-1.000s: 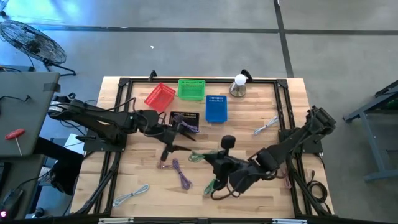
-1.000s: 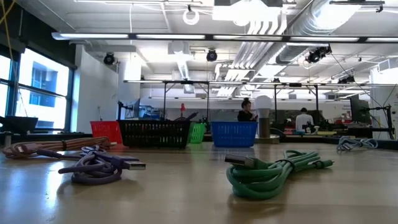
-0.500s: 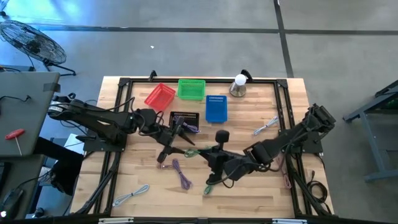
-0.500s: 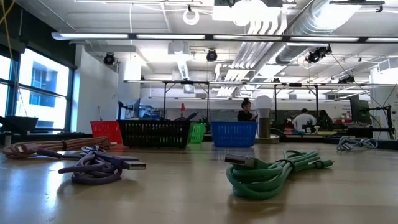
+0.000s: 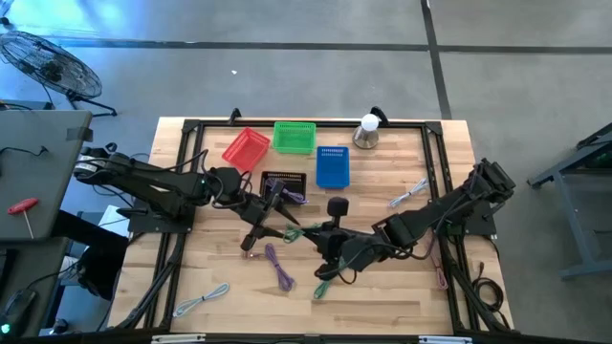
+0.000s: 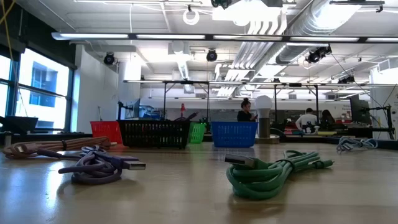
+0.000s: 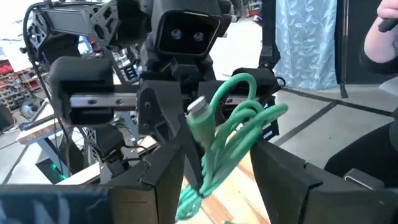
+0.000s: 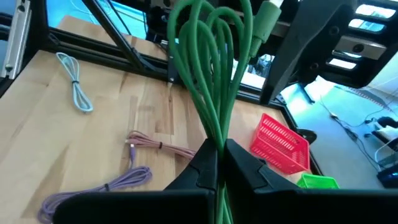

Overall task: Pick & Place USB Port
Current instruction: Put the green usb cable into the green bin

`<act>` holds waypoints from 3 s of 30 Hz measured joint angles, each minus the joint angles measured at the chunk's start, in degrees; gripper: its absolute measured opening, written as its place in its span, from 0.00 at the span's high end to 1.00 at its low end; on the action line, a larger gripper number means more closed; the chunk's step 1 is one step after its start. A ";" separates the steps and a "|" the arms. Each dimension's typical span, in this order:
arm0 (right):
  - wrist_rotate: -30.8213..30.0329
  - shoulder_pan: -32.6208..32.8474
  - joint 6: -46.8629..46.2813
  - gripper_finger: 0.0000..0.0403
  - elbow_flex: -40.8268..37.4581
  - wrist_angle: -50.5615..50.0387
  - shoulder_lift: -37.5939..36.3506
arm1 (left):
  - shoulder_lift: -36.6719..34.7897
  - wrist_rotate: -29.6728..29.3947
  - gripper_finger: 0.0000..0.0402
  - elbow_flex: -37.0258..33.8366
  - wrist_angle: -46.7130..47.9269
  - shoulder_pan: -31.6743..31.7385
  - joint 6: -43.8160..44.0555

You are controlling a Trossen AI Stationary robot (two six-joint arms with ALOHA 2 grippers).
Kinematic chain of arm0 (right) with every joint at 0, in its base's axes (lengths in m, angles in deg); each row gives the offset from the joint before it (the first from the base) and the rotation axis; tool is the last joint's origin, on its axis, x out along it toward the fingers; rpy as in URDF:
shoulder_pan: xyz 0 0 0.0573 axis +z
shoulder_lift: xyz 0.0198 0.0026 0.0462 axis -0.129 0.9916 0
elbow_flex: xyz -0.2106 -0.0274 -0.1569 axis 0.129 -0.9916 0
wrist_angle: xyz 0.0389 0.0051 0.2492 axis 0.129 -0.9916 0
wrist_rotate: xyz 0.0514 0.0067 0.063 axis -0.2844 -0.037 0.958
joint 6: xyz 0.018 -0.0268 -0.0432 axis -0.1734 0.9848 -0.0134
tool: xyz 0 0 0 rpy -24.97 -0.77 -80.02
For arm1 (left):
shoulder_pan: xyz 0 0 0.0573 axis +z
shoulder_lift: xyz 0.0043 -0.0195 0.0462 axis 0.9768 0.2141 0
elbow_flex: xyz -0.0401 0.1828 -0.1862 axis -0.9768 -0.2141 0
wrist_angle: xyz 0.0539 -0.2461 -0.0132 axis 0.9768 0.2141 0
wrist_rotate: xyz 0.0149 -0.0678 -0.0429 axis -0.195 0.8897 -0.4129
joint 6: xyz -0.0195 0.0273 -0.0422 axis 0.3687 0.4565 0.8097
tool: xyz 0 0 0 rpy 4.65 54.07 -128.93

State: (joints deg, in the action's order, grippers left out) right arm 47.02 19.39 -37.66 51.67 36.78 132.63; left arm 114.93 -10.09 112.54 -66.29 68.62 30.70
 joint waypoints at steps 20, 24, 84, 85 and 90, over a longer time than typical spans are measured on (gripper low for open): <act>-8.68 4.16 1.03 0.84 0.13 1.01 -1.74 | -0.74 -22.33 0.99 0.07 0.51 0.03 -16.28; -10.11 8.14 1.05 0.84 0.10 0.62 -3.74 | -1.50 -35.05 0.99 0.07 4.01 0.08 -22.45; -31.63 14.80 -21.94 0.84 0.04 -23.73 -6.29 | 21.95 -27.84 0.99 2.86 6.94 36.76 -18.80; -31.27 14.80 -21.97 0.84 0.04 -23.73 -6.29 | 21.95 -27.01 0.99 2.86 6.83 36.76 -18.14; -30.61 14.80 -21.97 0.84 0.04 -23.73 -6.27 | 21.95 -24.13 0.99 2.86 6.83 36.76 -19.03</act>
State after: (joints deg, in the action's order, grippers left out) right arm 16.41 34.19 -59.63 51.71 13.05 126.36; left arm 136.88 -34.21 115.40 -59.46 105.39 11.67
